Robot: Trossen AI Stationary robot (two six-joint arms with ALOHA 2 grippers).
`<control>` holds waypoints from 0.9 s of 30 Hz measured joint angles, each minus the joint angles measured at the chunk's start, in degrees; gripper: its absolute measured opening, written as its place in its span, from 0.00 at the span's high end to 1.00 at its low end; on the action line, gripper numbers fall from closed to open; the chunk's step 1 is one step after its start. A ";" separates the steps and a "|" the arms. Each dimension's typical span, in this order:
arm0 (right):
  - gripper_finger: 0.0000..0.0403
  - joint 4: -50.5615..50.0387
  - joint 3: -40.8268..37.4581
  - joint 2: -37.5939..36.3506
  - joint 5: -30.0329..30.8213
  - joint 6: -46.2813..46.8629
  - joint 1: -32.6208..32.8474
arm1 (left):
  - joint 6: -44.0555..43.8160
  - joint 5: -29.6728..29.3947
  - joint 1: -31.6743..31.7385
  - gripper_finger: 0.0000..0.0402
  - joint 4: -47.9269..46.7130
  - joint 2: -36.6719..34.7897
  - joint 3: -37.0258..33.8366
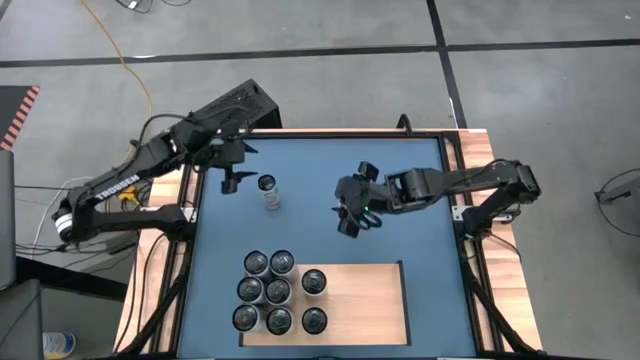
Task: Place canned beverage on shelf
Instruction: Put the white pink soda can on the shelf aligned with the other white pink soda cans
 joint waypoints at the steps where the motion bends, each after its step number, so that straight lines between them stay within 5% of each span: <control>1: 0.36 0.17 0.00 0.00 -0.31 0.30 -0.52 | -0.24 -0.07 0.10 0.32 2.31 -0.96 -2.13; 6: 0.36 1.61 0.00 0.00 -0.78 0.40 -2.18 | -3.52 -2.24 0.12 0.32 10.06 -4.86 -7.60; 14: 0.36 4.26 0.00 0.00 -2.40 -0.03 -4.82 | -9.14 1.95 0.13 0.32 7.59 -5.74 -7.68; 27: 0.36 6.42 0.00 0.00 -8.43 -2.53 -6.52 | -9.28 7.21 0.13 0.32 9.52 2.69 -7.68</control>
